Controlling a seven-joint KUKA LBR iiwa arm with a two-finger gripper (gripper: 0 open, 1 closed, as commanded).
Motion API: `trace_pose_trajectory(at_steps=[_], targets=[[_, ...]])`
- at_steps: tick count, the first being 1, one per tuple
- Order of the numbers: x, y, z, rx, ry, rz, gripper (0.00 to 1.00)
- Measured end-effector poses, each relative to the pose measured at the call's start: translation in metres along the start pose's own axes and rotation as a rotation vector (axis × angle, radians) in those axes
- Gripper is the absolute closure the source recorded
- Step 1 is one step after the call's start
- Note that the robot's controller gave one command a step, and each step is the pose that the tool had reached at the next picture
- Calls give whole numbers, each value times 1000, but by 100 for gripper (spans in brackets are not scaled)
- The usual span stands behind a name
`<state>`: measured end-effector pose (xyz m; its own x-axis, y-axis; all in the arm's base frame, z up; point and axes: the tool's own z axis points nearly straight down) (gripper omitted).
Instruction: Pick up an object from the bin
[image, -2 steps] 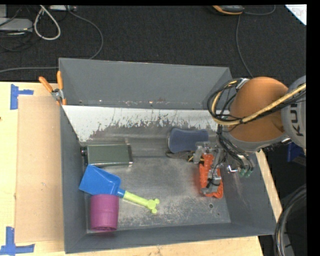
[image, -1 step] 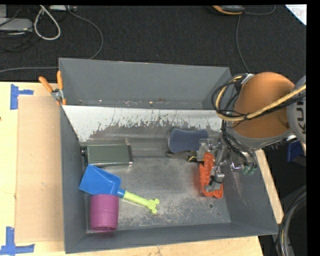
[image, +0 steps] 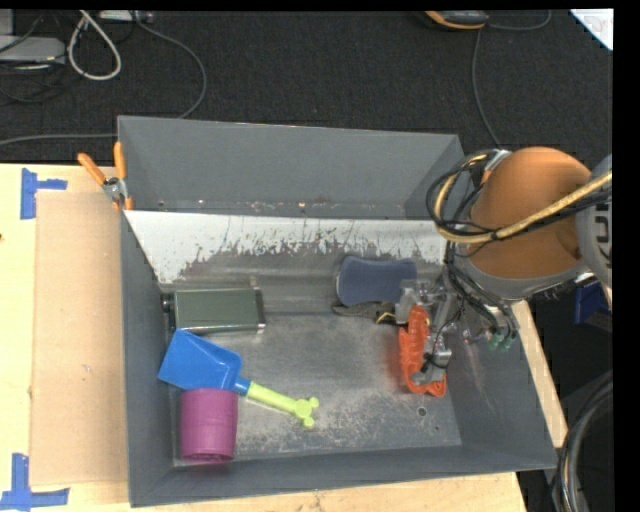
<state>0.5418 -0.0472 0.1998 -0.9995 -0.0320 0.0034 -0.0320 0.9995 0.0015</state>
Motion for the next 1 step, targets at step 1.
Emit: trace_pose_trajectory(at_steps=[1], targets=[[73, -22, 5, -2, 4, -280, 0]])
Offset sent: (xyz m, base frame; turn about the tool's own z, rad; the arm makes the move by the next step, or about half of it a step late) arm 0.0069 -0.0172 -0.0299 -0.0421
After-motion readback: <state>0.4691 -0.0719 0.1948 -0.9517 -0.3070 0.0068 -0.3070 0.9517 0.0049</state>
